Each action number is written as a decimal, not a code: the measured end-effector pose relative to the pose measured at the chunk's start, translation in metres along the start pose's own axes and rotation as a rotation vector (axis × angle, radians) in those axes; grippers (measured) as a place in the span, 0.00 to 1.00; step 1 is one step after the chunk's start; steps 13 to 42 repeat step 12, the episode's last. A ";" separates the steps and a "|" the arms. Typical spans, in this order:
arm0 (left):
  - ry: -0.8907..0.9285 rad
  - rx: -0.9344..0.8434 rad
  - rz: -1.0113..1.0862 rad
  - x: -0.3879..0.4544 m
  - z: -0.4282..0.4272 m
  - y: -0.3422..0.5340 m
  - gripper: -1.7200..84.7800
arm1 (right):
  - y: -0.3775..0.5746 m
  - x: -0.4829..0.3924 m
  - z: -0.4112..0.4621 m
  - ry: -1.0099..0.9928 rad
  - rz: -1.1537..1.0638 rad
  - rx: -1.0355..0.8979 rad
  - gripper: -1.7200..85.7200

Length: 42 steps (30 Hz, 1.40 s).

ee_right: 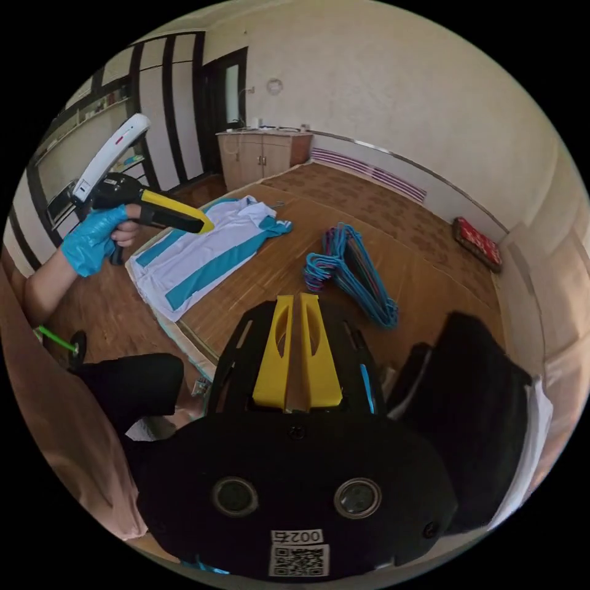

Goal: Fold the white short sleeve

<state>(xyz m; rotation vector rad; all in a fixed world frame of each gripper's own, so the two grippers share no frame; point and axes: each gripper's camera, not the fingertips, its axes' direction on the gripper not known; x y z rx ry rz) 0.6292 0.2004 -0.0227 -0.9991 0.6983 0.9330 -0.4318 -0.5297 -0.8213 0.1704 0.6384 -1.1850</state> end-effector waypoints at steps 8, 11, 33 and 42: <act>-0.072 0.079 -0.123 -0.016 0.074 0.108 0.01 | 0.016 -0.085 0.094 -0.045 -0.197 0.114 0.05; -0.035 0.113 -0.152 -0.023 0.099 0.153 0.02 | 0.028 -0.115 0.106 -0.019 -0.261 0.133 0.07; -0.029 0.103 -0.176 -0.028 0.108 0.171 0.02 | 0.030 -0.121 0.106 -0.017 -0.283 0.134 0.07; -0.029 0.103 -0.176 -0.028 0.108 0.171 0.02 | 0.030 -0.121 0.106 -0.017 -0.283 0.134 0.07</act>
